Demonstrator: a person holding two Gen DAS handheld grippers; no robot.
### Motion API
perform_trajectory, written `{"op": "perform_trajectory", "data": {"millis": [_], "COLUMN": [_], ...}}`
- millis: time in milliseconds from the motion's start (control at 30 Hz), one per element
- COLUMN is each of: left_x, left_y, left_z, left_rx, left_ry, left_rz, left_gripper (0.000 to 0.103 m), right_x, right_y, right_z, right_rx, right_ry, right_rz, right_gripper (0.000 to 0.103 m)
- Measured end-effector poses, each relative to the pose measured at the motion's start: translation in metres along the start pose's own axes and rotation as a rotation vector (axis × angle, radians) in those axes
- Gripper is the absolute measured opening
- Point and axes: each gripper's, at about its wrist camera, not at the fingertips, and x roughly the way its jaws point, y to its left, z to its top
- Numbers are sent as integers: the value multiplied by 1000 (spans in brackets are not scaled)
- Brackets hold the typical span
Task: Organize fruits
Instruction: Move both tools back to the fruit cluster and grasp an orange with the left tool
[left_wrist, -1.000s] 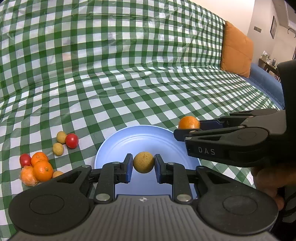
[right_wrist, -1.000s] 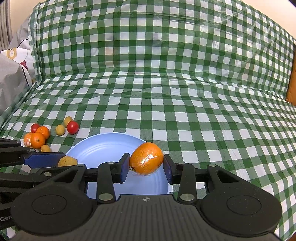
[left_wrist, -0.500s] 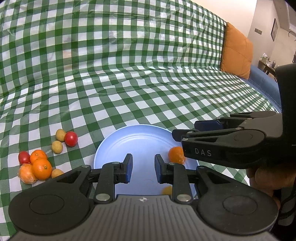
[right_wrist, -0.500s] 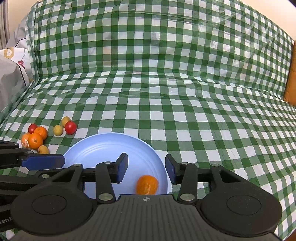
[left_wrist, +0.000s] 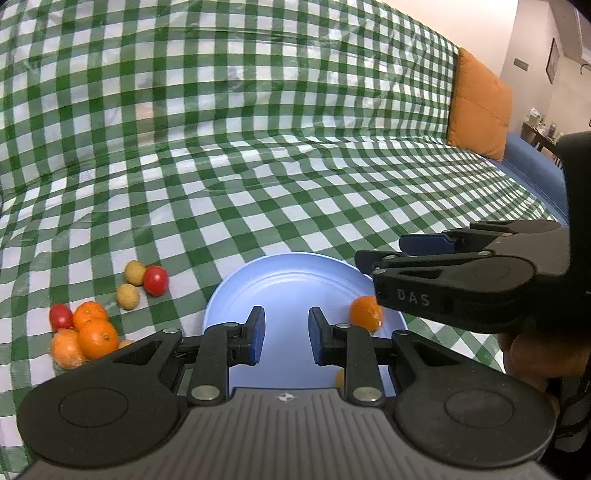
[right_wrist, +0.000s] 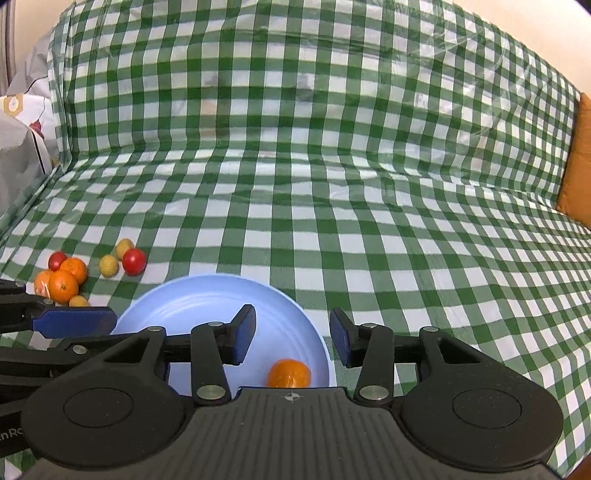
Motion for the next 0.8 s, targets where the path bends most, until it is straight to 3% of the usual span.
{"op": "perform_trajectory", "data": {"millis": [333, 800], "left_x": [-15, -31], "left_y": [36, 100], "left_z": [6, 12], "left_rx": [-35, -131], "left_ry": [-21, 8], "left_rz": [53, 121], "left_gripper": [23, 24], "right_x": [-5, -2], "right_y": [21, 76], "right_z": [9, 25], "right_rx": [12, 13], "right_ry": [-64, -91], "right_rz": [51, 146], "right_gripper": [35, 35]}}
